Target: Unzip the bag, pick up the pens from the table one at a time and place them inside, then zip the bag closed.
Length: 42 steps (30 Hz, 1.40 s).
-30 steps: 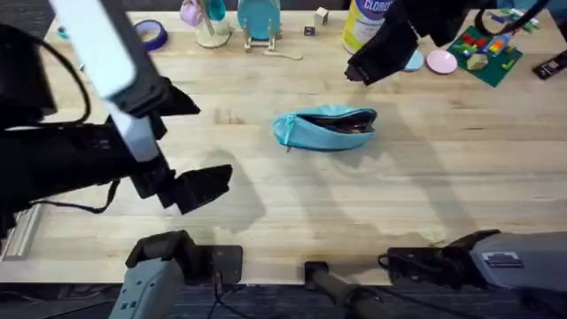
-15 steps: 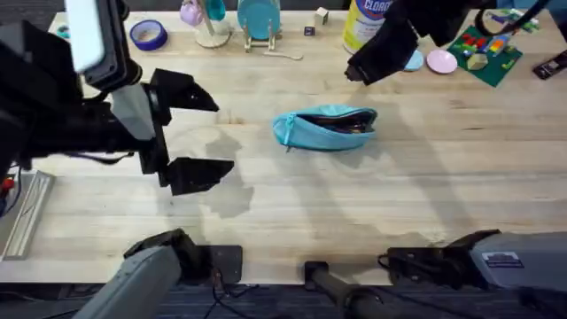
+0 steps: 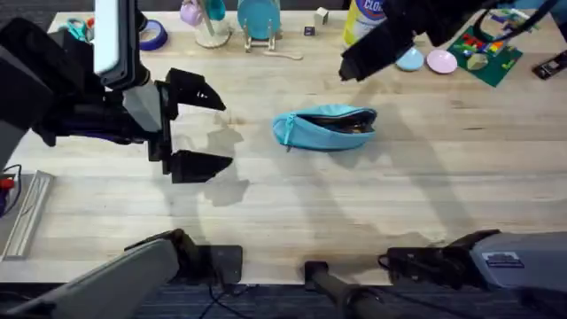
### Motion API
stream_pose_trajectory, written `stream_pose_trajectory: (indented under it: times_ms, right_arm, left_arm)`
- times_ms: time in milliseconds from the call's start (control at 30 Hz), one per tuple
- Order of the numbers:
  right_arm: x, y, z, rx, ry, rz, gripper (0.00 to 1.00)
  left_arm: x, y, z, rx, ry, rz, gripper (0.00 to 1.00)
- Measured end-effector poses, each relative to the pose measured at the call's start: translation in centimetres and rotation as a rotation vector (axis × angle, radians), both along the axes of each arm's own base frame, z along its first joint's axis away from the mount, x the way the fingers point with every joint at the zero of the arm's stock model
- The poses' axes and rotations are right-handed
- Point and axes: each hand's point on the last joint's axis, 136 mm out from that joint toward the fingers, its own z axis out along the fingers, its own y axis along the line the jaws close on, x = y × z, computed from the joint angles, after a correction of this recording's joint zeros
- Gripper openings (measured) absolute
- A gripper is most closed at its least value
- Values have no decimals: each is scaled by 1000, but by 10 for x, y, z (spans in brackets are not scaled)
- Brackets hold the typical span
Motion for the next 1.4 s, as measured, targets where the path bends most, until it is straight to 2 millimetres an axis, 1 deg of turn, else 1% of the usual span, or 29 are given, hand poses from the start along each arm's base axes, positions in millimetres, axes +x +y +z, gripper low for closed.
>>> stream_pose_trajectory:
  times_ms: [167, 267, 333, 367, 500, 567, 633, 733, 867, 933, 1133, 1200, 1400]
  right_arm:
    - [0, 3, 2, 42, 54, -90, 998]
    - [4, 7, 4, 71, 68, -147, 998]
    - [2, 10, 5, 80, 81, -165, 997]
    - [-6, 18, 9, 89, 85, -160, 997]
    - [-20, 23, 20, 76, 36, -173, 997]
    - [-29, 25, 23, 67, 2, -178, 998]
    - [-39, 25, 19, 52, -8, -178, 998]
    - [-54, 27, 0, 18, 4, -185, 998]
    - [-64, 34, -22, -2, 57, -236, 998]
    - [-66, 41, -28, 13, 77, -269, 998]
    - [-75, 72, -28, 113, 146, -394, 996]
    - [-79, 75, -30, 127, 180, -461, 996]
    - [-85, 77, -33, 163, 271, -692, 995]
  left_arm:
    - [0, 0, -1, 0, -2, -6, 994]
    - [0, 0, -1, 1, -6, -9, 994]
    - [0, 0, -1, 1, -7, -10, 994]
    - [0, 0, -1, 2, -7, -11, 993]
    - [0, 0, -1, 2, -9, -12, 993]
    - [0, 0, -1, 2, -10, -12, 993]
    - [0, 0, -1, 2, -10, -13, 993]
    - [0, 0, -1, 2, -10, -13, 993]
    - [0, 0, -1, 2, -10, -13, 993]
    - [0, 0, -1, 3, -10, -13, 993]
    - [0, 0, -1, 2, -10, -13, 992]
    - [0, 0, -1, 2, -10, -13, 994]
    - [0, 0, -1, 3, -11, -13, 994]
